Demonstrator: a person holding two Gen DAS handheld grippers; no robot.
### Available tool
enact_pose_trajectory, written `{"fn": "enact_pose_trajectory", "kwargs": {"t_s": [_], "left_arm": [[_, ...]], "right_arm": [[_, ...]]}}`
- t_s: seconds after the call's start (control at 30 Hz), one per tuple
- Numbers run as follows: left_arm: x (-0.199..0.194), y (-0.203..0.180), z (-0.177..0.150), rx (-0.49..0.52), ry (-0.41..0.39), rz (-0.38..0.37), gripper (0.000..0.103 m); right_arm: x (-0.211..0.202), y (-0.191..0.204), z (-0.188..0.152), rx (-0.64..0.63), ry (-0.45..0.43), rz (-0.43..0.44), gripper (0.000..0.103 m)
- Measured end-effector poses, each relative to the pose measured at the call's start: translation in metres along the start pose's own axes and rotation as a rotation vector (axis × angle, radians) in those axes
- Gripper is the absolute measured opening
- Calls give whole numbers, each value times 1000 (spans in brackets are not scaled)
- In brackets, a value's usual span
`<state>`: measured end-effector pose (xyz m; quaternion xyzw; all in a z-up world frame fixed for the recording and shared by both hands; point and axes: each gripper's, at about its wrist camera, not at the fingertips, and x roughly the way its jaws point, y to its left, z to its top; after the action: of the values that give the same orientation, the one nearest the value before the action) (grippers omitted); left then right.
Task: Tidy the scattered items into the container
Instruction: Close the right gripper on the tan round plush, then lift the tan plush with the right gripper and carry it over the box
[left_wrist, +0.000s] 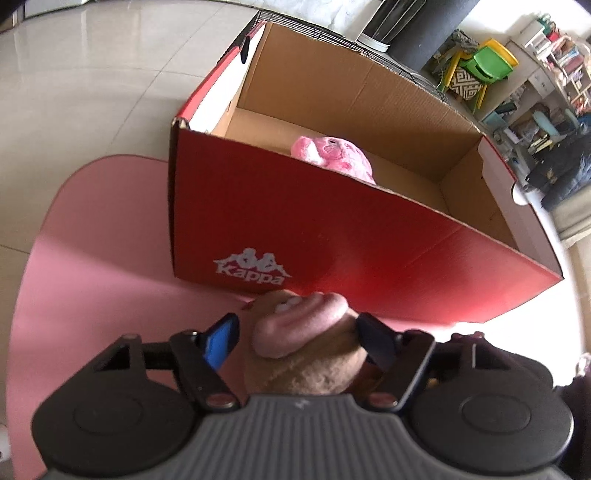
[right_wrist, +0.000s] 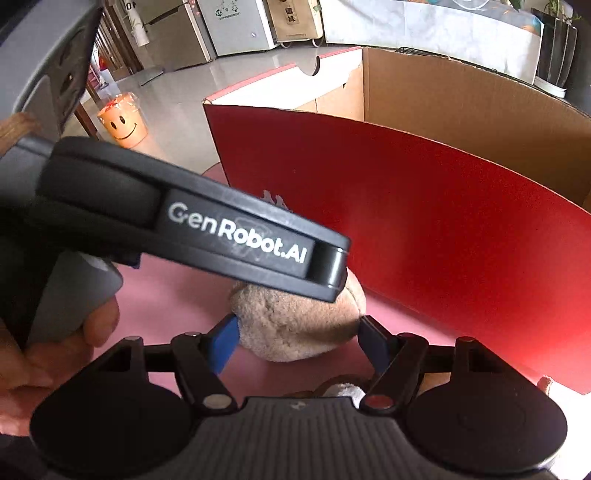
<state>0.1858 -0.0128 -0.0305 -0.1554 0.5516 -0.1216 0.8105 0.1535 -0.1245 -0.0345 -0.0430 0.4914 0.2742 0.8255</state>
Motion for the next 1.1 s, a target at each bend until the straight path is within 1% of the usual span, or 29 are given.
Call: {"fn": "enact_pose_trajectory", "kwargs": {"t_s": [0.03,0.17,0.37,0.43,0.7,1.1], "left_arm": [[1,0,0,-2,0,-8,66],[4,-2,-3,26,-9,-5,66],[4,-2,-4,36,-14,-5,66],[2,-3,-4,43,-17,-3,64],[-11,-12,-8,85,-37,10,63],[-42,-28,-9,111,-106,28,63]], "right_arm": [[1,-1,0,3,-2,2,70],[3,-5,1,18,-7,9,67],[1,-8,2,17,-11,15,66],[1,-9,2,14,-12,16,65],[-6,1,1,-18,-25,13,64],[-27,11,9,-22,-75,2,64]]}}
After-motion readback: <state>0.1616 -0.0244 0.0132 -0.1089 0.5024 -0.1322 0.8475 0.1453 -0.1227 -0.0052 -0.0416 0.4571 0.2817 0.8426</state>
